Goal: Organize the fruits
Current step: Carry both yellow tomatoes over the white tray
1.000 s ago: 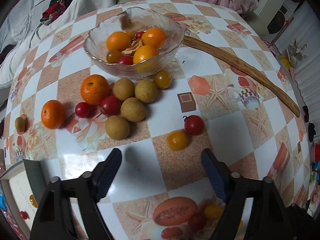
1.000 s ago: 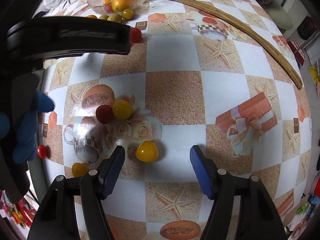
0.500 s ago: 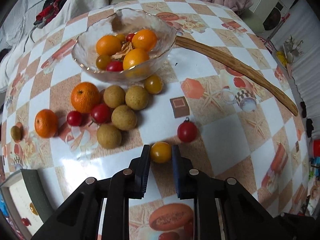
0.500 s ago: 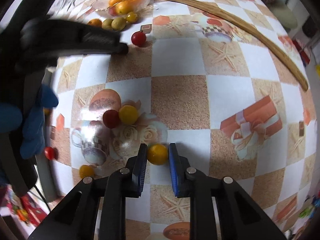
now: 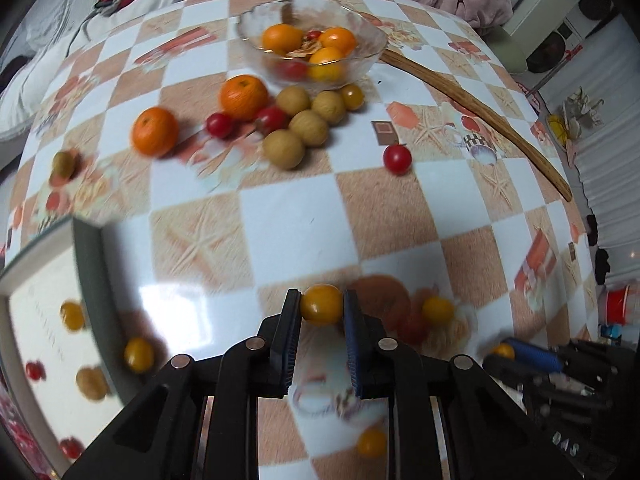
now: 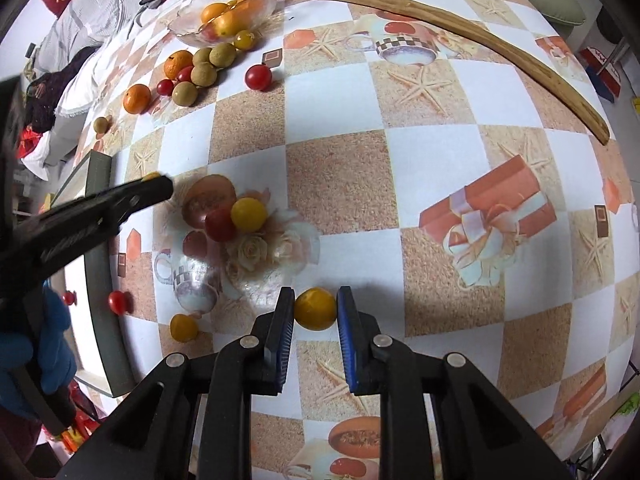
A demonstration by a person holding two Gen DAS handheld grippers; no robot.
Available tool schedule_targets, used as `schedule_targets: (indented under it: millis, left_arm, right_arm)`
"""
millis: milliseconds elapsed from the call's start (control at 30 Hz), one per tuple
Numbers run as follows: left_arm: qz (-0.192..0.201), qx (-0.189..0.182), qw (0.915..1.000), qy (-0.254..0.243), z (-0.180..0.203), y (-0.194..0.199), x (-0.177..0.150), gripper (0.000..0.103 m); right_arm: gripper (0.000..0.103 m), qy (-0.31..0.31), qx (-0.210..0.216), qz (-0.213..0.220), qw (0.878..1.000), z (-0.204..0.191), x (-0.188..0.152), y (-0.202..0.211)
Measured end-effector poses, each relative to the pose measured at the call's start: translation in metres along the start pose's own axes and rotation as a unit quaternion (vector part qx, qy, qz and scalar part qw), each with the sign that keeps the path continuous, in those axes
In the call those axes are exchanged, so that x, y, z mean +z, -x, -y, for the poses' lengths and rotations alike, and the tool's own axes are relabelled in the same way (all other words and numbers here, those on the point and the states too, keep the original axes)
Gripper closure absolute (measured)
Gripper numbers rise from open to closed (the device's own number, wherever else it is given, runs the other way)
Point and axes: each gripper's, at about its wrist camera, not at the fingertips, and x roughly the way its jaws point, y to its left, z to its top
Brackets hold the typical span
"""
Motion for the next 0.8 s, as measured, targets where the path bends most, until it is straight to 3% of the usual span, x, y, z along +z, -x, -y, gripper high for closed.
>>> schedule_targets:
  millis: [467, 800]
  left_arm:
    - [0.014, 0.007, 0.9984, 0.054, -0.049, 0.048, -0.050, 0.081]
    - [0.030, 0.037, 0.9919, 0.118, -0.105, 0.083, -0.094, 0.081]
  right_arm:
    - [0.080, 0.054, 0.006, 0.008, 0.998, -0.053, 0.003, 0.008]
    - [0.080, 0.129, 0.022, 0.004, 0.991, -0.130, 0.005, 0.004]
